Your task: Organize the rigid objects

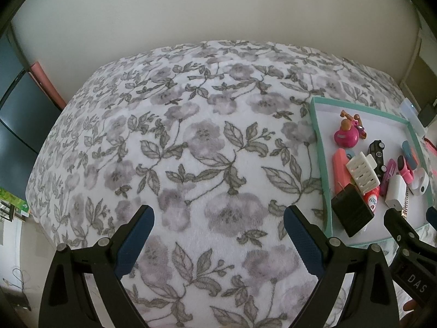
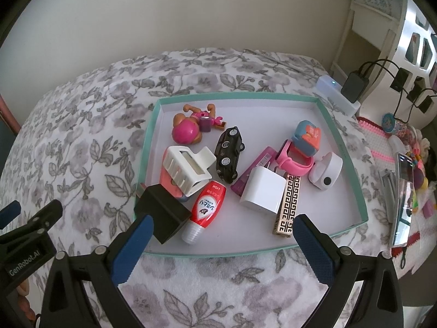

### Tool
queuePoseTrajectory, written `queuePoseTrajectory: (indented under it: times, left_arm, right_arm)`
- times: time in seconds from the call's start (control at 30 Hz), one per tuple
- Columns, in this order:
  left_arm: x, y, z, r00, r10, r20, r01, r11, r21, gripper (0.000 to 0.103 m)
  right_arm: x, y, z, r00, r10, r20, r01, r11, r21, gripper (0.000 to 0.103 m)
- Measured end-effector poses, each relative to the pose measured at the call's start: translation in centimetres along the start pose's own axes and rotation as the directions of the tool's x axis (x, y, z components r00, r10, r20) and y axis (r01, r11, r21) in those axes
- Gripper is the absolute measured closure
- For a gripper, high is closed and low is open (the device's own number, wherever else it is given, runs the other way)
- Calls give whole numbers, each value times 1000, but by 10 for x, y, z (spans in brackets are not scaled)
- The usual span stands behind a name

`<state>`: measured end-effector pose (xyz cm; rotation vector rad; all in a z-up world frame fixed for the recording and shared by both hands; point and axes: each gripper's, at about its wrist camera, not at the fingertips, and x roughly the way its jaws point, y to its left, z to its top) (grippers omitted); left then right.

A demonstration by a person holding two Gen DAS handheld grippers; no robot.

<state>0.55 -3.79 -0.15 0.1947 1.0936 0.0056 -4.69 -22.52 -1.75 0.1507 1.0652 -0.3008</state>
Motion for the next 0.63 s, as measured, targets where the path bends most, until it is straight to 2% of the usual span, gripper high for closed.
queuePoseTrajectory:
  times: [0.63]
  left_arm:
    - [-2, 3, 1, 1000, -8, 8, 8, 1000, -9, 7]
  right_arm:
    - [-2, -1, 2, 1000, -1, 6, 1, 1000, -2, 0]
